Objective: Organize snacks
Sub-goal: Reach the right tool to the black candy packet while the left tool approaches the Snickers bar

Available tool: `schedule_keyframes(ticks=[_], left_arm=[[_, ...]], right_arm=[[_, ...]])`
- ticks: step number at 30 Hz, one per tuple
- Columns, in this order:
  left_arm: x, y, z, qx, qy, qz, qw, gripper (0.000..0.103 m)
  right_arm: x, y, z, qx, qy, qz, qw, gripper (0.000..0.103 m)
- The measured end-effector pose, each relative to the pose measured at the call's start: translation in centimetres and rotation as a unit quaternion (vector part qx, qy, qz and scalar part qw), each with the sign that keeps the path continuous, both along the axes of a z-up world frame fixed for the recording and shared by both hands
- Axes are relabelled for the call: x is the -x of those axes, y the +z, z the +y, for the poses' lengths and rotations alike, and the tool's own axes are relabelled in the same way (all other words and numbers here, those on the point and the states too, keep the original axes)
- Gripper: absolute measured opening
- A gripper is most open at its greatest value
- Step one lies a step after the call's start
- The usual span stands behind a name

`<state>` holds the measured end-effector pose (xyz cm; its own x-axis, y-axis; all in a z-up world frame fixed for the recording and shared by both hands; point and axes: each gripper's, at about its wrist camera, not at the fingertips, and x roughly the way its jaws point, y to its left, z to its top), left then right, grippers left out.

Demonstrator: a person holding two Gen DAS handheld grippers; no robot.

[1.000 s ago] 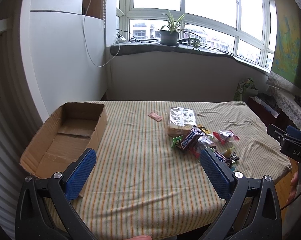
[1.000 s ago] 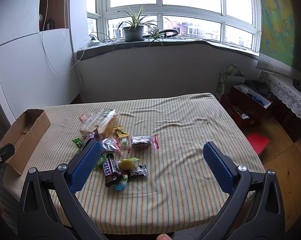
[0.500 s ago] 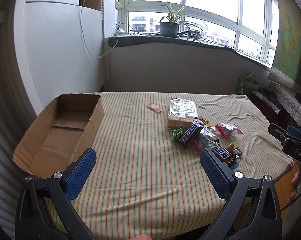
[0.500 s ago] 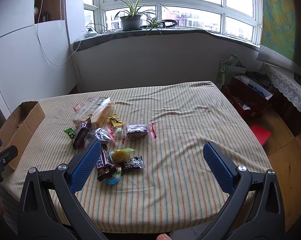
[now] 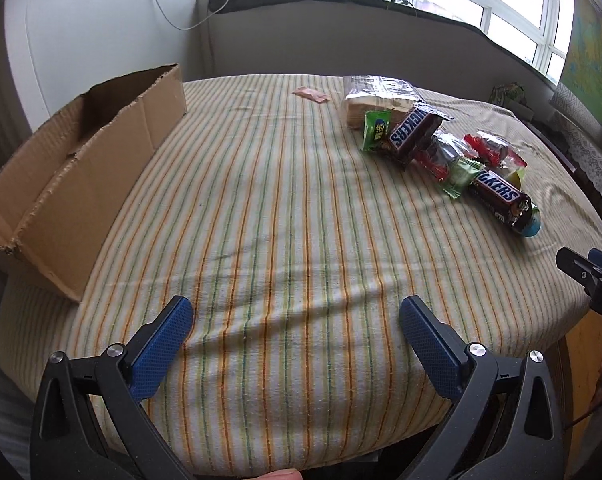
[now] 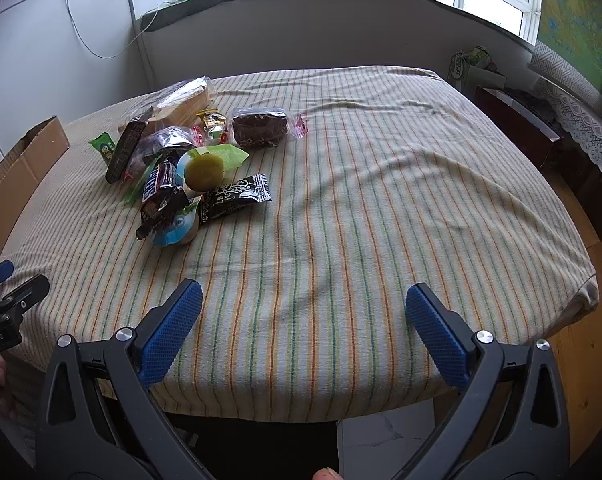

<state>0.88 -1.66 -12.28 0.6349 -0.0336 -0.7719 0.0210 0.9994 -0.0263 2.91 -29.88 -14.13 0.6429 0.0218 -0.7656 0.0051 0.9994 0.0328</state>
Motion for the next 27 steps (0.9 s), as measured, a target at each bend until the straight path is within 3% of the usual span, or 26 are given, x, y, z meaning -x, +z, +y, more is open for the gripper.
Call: schedule_keyframes(ticks=[5,9,12,15,24,27], left_arm=[[0.1,-0.4,-0.2,0.006,-0.002,-0.013,0.9999,0.103],[0.4,-0.8,0.2,0.014,-0.01,-0.035,0.9992,0.103],[0.6,-0.9,0.3,0.013,-0.01,-0.047,0.9988,0.103],[0.1,-0.6,0.2,0.015,-0.005,-0.036,0.9992,0.103],[-7.6,2.0,-3.2,0.022,-0.075,-0.049,0.9957,0.103],[-9.9,1.9,-4.2,0.029,-0.093,-0.035,0.9946,0.102]], right_arm=[[-0.2,-0.8,-0.3,0.009,0.01,-0.005,1.0,0.103],[0.5,-1.3,-0.3,0.021,0.043,-0.047,0.998,0.103],[0.5,-1.1,-0.6,0.013,0.056,-0.046,0.997,0.103],[-0.6,-0.7,-0.9,0.004,0.05,-0.047,0.998,0.103],[-6.2,-0.2,0.6,0.007,0.098,-0.035,0.995,0.103],[-6.6,-0.4,1.2,-0.001,0.113,-0.031,0.993,0.093]])
